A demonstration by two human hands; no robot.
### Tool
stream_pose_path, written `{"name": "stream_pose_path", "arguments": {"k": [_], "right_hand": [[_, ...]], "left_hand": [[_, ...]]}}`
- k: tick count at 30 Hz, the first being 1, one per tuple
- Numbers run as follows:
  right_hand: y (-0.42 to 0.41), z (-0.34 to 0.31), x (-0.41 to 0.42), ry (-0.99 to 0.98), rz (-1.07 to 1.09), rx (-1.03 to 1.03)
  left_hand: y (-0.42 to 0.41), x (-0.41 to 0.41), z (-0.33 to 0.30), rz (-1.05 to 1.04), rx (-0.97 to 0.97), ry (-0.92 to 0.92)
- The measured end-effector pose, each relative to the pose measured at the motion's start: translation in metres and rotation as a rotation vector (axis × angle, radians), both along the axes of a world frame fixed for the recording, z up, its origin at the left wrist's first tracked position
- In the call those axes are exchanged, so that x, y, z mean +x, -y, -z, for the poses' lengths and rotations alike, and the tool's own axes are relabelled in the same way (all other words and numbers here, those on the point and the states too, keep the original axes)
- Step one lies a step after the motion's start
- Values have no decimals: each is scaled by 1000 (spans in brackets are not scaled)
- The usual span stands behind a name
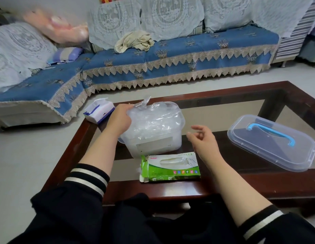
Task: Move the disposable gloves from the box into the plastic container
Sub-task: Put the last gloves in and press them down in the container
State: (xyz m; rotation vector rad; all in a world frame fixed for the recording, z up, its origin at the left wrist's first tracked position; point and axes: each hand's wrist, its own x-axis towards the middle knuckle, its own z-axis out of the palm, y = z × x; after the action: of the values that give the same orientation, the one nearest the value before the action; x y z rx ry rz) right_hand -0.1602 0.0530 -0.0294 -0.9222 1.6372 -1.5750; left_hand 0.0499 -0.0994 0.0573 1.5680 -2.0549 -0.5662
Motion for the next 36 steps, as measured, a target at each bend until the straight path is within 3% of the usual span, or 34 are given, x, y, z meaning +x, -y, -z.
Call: {"name": "stream_pose_path", "arguments": {"k": [4,9,11,13,15,16,17,19,21,22,29,36], "right_hand": [[1,12,13,-309,-264,151],[4,21,28,-775,-404,219],[6,23,35,-877,-465,303],[8,25,39,-947,-502,398],[10,26,40,-965,-488,439],[10,26,40,-960,-477,437],[10,26,40,-949,-466,430],[10,25,41,-906,-435,412],[11,25,41,-859,-400,409],[11,25,41,-839,-386,413],[12,22,42,-867,-392,414],[4,10,43,-455,-168,84]], "left_hand": [[-3,3,19,-25,-12,168],[-6,12,33,-60,-82,378],[-11,14,38,-102,-143,313],[-26,14,42,-92,-407,107],[-49,10,46,64,-740,-134],[-61,7,51,180,-787,-189],[-74,3,57,295,-729,-187],[-93,-6,69,433,-385,-89],[-98,-12,85,445,-19,35],[-98,-12,93,447,72,76],[-90,-11,116,464,131,205],[-89,-8,121,360,197,140]]}}
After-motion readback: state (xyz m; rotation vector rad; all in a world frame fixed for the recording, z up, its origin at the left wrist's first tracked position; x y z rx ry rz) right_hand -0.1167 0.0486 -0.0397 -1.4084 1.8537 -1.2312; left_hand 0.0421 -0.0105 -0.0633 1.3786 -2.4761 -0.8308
